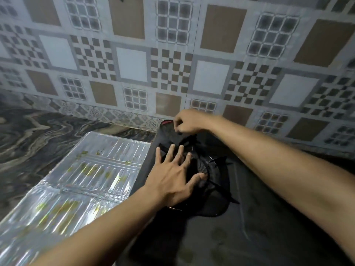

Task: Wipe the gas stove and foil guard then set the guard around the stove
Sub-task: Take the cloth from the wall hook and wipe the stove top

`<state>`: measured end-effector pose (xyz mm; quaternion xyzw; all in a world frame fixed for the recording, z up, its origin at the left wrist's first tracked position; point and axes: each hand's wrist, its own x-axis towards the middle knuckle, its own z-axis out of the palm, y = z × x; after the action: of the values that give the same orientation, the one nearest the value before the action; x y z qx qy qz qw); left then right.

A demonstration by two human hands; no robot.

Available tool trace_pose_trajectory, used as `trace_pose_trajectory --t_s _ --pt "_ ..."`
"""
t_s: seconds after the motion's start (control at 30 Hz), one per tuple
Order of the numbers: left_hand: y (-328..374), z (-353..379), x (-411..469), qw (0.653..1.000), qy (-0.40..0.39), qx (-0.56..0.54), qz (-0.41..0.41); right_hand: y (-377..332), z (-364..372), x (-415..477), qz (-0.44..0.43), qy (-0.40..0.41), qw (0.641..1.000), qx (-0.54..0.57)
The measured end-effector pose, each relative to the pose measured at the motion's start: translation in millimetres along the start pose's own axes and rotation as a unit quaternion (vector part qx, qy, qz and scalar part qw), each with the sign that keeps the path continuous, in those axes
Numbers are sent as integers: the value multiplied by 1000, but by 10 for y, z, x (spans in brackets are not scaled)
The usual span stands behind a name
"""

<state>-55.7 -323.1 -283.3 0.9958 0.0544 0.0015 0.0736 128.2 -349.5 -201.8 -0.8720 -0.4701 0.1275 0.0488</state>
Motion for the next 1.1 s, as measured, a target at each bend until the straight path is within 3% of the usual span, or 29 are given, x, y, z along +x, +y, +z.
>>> trace_pose_trajectory --t_s 0.1,0.23,0.37,0.93,1.1 --pt "43 2 -19 1000 -11 5 -18 1 130 112 -18 25 999 17" --pt "115 -26 32 998 -21 -12 -57 77 392 335 -29 -94 994 -37" --pt "152 12 80 997 -26 13 -78 262 399 401 -42 -137 989 -46" --pt "172 -6 110 995 -45 34 -87 1083 211 -134 -20 -111 990 90" --pt "289 -27 183 997 -15 13 -71 1193 453 -467 -4 -52 992 118"
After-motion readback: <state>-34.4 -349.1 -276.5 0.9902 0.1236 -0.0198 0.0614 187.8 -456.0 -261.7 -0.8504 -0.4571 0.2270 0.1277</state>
